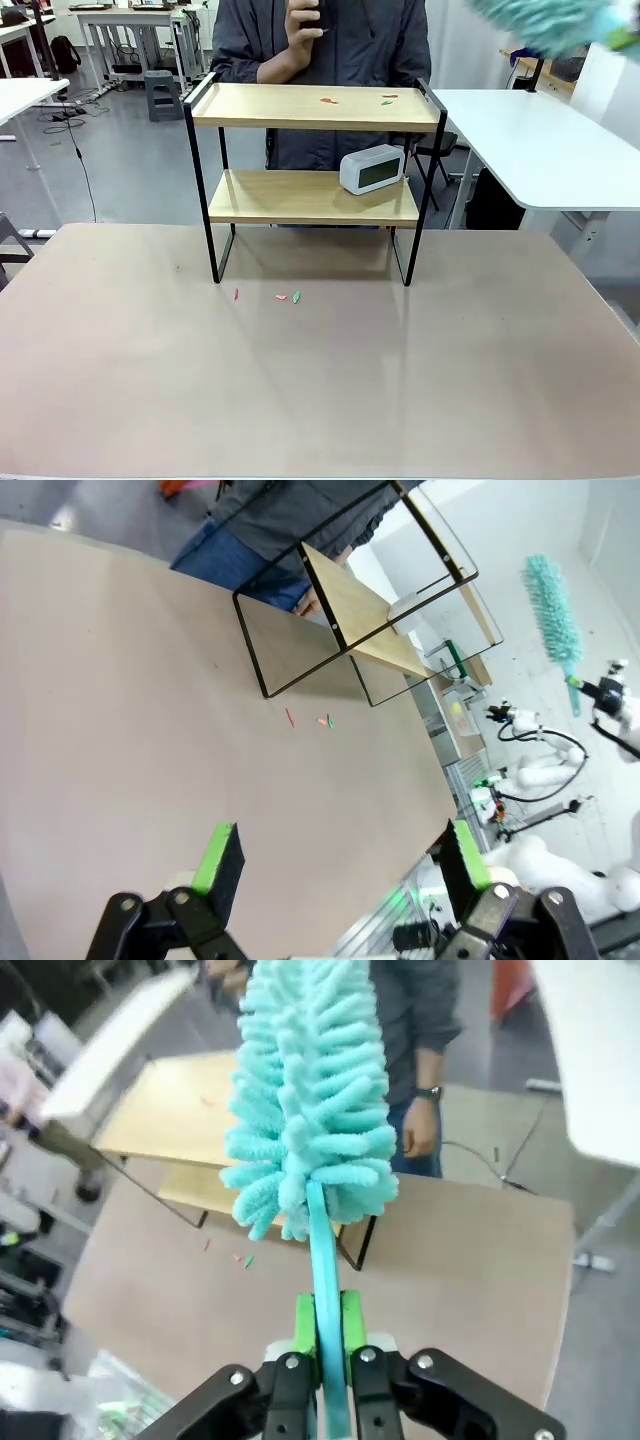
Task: Clean the shelf.
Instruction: Clean the remaining tier of the Shelf with the Duster once objects are removed.
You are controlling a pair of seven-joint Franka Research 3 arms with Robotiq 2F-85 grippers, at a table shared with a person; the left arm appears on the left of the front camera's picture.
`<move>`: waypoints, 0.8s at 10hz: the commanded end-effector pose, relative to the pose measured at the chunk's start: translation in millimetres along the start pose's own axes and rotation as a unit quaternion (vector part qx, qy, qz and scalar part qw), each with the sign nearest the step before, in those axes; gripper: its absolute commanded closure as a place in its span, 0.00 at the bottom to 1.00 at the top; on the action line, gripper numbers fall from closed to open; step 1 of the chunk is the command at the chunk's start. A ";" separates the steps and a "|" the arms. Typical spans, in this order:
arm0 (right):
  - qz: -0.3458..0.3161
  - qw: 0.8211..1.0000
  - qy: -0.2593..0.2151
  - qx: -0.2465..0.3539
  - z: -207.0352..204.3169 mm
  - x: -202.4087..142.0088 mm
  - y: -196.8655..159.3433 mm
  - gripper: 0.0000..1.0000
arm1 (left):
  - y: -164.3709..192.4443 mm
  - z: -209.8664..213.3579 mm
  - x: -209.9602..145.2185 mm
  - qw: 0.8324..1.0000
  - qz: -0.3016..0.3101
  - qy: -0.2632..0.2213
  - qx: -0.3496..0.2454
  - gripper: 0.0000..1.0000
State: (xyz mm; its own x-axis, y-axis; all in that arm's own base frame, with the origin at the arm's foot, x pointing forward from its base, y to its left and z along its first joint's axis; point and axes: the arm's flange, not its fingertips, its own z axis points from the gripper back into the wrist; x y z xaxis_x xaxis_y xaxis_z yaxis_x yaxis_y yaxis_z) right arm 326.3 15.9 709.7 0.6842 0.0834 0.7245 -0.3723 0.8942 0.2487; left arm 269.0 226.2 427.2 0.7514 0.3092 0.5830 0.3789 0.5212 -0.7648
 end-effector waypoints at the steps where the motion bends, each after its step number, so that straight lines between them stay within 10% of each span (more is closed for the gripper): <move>1: 0.021 1.000 0.006 -0.002 -17.7 -5.9 -5.6 0.88 | -1.4 -1.5 0.7 1.000 -0.010 -0.011 -0.007 0.00; 8: 0.049 0.996 0.063 -0.043 -68.4 51.1 22.4 0.88 | -1.4 -1.5 0.7 1.000 -0.010 -0.011 -0.007 0.00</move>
State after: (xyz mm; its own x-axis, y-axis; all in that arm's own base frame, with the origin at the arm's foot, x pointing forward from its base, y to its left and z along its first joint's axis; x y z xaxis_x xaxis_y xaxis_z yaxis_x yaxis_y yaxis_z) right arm 374.1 55.1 691.3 0.7105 0.2178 0.6691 -0.4080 0.9023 0.1395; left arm 268.8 226.3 427.2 0.7508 0.3092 0.5837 0.3793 0.5216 -0.7642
